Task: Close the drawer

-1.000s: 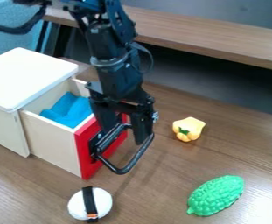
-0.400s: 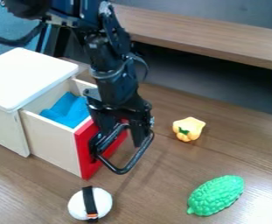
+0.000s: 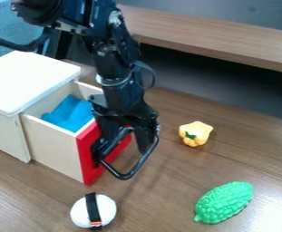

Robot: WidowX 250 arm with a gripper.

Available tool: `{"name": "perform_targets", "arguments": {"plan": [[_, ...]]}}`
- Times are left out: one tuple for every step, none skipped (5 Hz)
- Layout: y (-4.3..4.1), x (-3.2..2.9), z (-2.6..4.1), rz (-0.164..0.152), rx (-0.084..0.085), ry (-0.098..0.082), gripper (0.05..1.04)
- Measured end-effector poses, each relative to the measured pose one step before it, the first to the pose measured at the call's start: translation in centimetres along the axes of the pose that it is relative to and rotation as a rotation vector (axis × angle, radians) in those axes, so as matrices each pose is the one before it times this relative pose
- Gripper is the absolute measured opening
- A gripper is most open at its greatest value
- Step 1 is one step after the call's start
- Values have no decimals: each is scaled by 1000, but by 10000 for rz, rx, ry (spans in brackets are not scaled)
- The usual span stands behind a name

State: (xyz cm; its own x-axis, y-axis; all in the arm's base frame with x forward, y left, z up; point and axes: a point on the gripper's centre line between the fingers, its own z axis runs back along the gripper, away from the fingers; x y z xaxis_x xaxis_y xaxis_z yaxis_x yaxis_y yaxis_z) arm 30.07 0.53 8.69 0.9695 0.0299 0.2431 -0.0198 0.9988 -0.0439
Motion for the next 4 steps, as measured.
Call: {"name": "perform_targets", "arguments": {"plan": [[776, -283, -81, 66, 665, 335, 999], [788, -172, 12, -76, 420, 110, 999], [1529, -412, 118, 282, 247, 208, 998], [1775, -22, 925, 296, 297, -239, 998]]}}
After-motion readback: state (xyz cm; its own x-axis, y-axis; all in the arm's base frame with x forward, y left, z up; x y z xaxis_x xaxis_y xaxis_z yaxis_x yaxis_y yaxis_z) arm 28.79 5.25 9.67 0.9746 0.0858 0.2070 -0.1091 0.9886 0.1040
